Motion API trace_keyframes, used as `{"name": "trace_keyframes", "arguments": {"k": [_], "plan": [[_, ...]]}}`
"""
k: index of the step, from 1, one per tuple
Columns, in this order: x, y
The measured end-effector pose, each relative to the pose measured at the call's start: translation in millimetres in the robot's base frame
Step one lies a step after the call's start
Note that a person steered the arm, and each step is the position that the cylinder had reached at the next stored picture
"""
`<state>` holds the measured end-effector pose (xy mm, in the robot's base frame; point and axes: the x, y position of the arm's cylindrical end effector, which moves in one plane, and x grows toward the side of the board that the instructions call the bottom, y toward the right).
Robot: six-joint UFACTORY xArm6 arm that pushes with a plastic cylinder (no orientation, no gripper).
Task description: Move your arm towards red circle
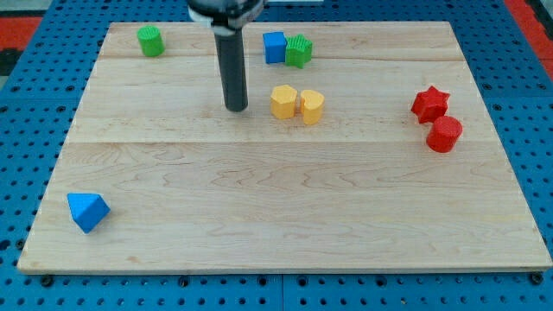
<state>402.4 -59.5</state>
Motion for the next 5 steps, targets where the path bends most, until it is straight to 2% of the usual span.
{"name": "trace_keyframes", "arguments": {"k": [3, 4, 5], "plan": [[44.2, 15.3], [44.2, 25.6], [44.2, 98.7]]}}
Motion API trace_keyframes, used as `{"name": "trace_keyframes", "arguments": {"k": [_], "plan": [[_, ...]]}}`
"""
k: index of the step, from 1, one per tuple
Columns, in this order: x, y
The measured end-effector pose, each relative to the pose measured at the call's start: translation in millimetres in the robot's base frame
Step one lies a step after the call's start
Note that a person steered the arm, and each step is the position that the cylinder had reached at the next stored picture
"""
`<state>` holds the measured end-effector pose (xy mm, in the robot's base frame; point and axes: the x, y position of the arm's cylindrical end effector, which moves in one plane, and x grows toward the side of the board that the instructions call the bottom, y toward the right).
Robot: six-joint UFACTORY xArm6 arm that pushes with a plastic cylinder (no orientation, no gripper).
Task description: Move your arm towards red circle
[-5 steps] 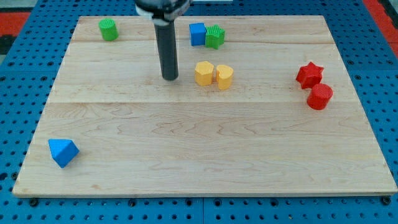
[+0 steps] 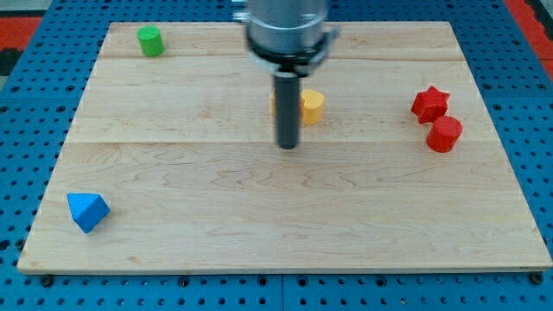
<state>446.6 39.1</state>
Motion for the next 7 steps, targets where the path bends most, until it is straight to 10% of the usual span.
{"name": "trace_keyframes", "arguments": {"k": [7], "plan": [[57.5, 278.8]]}}
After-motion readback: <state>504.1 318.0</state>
